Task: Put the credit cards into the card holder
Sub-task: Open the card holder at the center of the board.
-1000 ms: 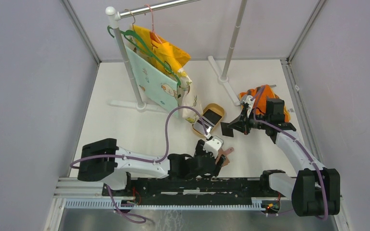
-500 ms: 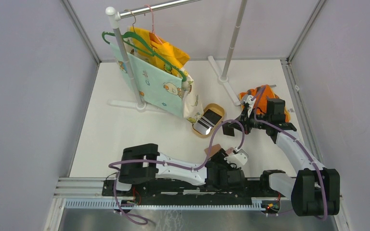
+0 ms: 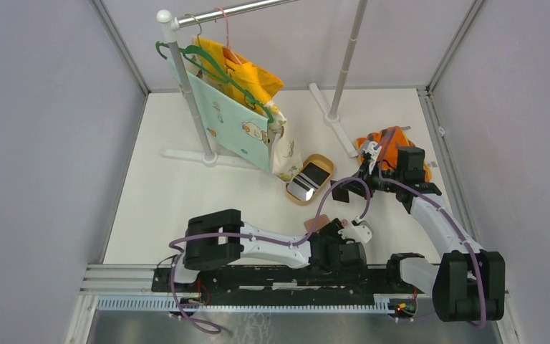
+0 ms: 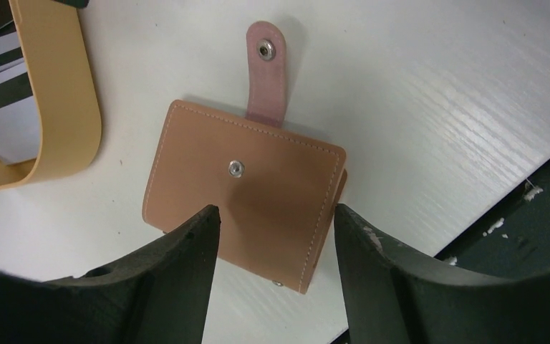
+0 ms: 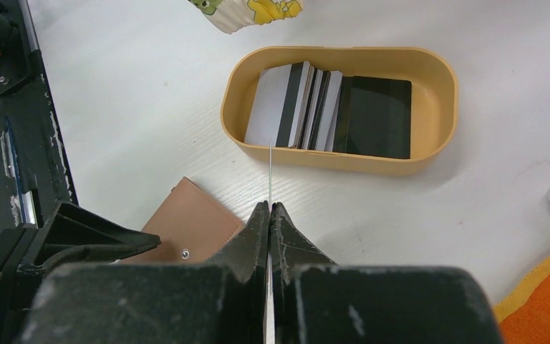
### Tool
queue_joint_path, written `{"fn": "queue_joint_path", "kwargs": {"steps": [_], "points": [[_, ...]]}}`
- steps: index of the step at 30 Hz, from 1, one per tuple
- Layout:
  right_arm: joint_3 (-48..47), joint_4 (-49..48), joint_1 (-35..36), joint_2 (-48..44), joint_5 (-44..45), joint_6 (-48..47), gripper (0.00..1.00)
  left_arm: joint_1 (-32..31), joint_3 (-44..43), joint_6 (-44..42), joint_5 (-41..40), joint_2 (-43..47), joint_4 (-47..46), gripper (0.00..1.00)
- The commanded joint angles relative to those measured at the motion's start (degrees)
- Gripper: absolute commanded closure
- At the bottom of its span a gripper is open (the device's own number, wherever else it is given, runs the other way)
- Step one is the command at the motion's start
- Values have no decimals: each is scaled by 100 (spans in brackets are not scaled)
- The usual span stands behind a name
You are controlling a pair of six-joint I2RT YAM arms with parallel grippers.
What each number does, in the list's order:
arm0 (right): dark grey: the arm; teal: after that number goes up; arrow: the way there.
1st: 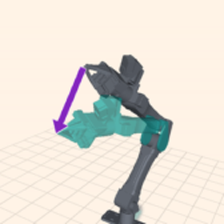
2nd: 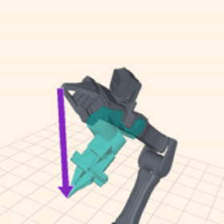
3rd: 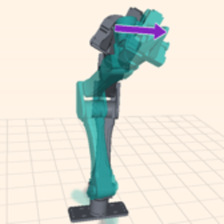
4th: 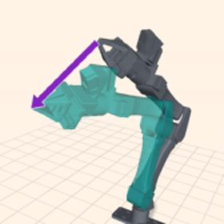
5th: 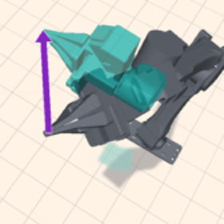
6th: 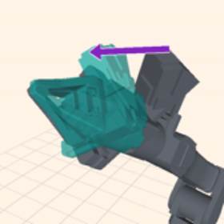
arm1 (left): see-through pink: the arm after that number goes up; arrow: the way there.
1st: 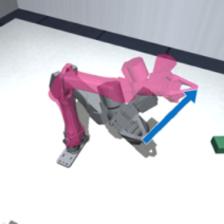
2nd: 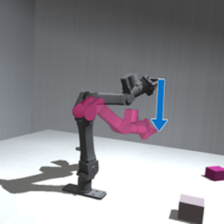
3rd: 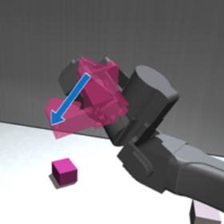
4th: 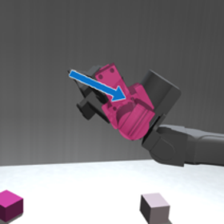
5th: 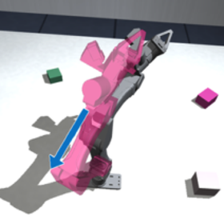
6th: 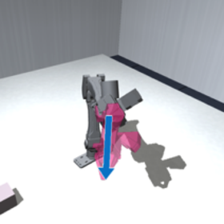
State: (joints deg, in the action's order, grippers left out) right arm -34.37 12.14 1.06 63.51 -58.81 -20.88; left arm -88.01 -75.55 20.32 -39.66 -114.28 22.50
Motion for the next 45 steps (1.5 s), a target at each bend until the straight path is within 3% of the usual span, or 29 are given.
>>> {"fn": "queue_joint_path", "kwargs": {"steps": [1,11,23,27,34,45], "points": [[-213,-46,-18,-14,-38,-40,100,227,81,-366,409,16,-531,36],[-211,-40,-25,-21,-69,-30,100,505,495,-291,886,-23,-770,46],[-185,-36,-27,-31,-84,-30,100,585,1151,-80,823,519,-1233,94],[-128,-110,-27,-1,-184,33,100,476,1630,24,479,1009,-1734,98],[322,-1124,66,159,-1011,898,100,248,3130,392,-6,2224,-3506,98],[1062,-3352,690,274,-1302,2733,100,211,5847,618,103,4215,-7548,98]]}}
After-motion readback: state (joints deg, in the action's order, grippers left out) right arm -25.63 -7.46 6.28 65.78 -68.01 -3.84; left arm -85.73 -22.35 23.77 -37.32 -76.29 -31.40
